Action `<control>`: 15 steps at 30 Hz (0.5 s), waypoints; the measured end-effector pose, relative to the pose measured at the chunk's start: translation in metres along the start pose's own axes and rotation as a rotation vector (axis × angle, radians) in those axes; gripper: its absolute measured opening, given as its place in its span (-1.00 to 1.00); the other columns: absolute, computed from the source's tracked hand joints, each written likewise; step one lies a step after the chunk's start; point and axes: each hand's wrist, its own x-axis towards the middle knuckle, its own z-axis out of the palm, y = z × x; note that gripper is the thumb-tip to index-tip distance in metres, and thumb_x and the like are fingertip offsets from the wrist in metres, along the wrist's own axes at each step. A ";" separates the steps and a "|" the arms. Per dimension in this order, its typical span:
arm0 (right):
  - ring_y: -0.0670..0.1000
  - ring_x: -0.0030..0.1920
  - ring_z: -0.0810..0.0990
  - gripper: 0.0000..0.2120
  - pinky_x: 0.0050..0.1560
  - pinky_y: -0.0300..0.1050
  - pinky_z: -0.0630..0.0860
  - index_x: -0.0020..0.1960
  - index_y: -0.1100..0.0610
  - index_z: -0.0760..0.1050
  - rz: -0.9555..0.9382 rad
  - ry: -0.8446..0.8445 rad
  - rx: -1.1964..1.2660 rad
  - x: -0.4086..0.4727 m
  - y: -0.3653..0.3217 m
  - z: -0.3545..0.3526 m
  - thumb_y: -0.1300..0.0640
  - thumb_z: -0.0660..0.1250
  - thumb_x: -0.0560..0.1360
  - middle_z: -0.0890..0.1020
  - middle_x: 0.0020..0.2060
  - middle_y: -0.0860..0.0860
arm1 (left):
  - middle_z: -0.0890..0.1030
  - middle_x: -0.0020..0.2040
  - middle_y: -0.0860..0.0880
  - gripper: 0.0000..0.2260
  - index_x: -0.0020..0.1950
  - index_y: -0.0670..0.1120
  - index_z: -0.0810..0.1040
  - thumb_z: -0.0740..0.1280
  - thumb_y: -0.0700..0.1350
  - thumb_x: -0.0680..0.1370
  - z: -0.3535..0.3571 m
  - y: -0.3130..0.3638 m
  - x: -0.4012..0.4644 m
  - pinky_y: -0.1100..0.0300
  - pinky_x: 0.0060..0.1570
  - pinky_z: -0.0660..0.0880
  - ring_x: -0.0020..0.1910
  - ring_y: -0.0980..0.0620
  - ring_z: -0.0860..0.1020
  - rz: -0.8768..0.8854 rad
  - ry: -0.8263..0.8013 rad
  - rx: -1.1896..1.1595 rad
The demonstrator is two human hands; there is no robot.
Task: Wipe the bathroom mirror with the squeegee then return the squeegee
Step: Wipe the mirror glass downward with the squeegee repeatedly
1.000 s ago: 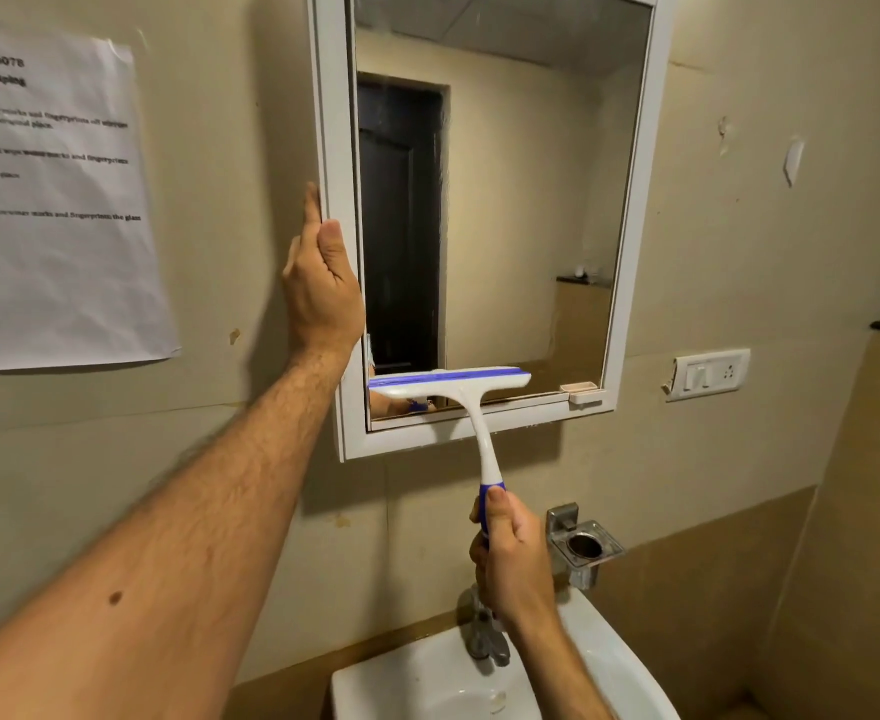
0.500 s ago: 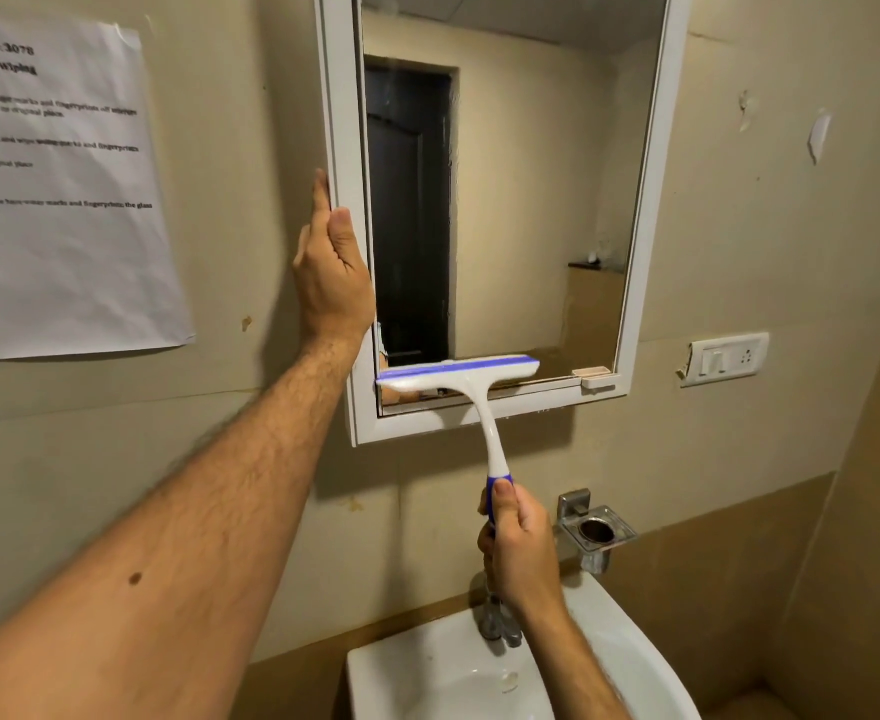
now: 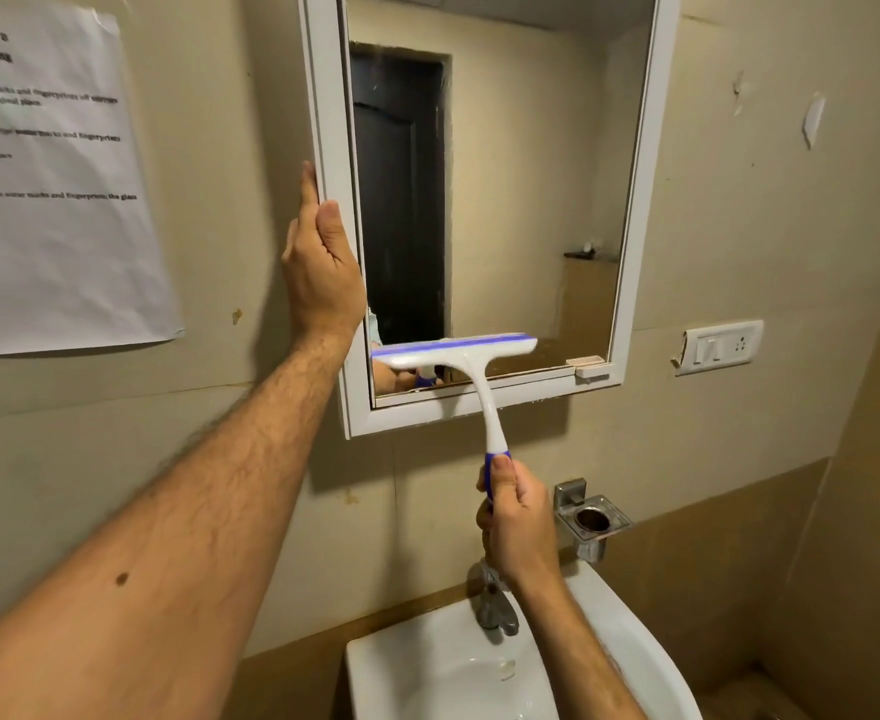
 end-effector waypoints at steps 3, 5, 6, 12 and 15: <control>-0.01 -0.49 0.26 -0.54 -0.44 -0.12 0.21 -0.27 0.17 0.40 0.015 -0.008 -0.018 -0.013 0.012 -0.007 -0.23 0.13 0.49 0.31 -0.51 -0.02 | 0.55 0.31 -0.13 -0.61 0.51 -0.11 0.32 0.06 -0.07 0.69 0.001 -0.002 0.000 0.70 0.01 0.20 0.18 0.11 0.47 0.020 0.007 -0.010; -0.02 -0.50 0.24 -0.54 -0.46 -0.15 0.19 -0.25 0.17 0.41 0.021 -0.013 -0.002 -0.012 0.002 -0.009 -0.22 0.13 0.52 0.30 -0.52 -0.01 | 0.55 0.30 -0.14 -0.61 0.51 -0.10 0.32 0.06 -0.06 0.69 0.001 -0.004 0.000 0.70 0.00 0.20 0.18 0.08 0.46 0.018 0.007 -0.011; -0.04 -0.53 0.23 -0.55 -0.49 -0.18 0.19 -0.24 0.16 0.41 0.022 -0.013 0.023 -0.008 -0.008 -0.008 -0.20 0.13 0.57 0.31 -0.52 -0.01 | 0.55 0.30 -0.15 -0.61 0.51 -0.10 0.32 0.06 -0.06 0.69 0.001 -0.004 -0.001 0.71 -0.01 0.20 0.18 0.11 0.46 0.010 0.002 -0.010; -0.07 -0.56 0.24 -0.59 -0.53 -0.20 0.20 -0.17 0.16 0.41 -0.019 -0.043 0.048 0.020 -0.053 -0.002 -0.14 0.07 0.62 0.33 -0.51 -0.01 | 0.54 0.30 -0.16 -0.61 0.52 -0.10 0.28 0.06 -0.08 0.70 0.001 -0.001 -0.003 0.73 -0.13 0.25 -0.09 0.61 0.36 -0.027 -0.023 -0.032; -0.05 -0.55 0.24 -0.58 -0.51 -0.19 0.20 -0.19 0.16 0.41 -0.026 -0.026 0.012 0.013 -0.033 0.001 -0.13 0.08 0.63 0.32 -0.52 0.00 | 0.53 0.29 -0.19 -0.61 0.53 -0.11 0.27 0.06 -0.09 0.70 0.003 -0.004 -0.004 0.72 -0.14 0.27 -0.05 0.65 0.34 -0.020 -0.023 -0.044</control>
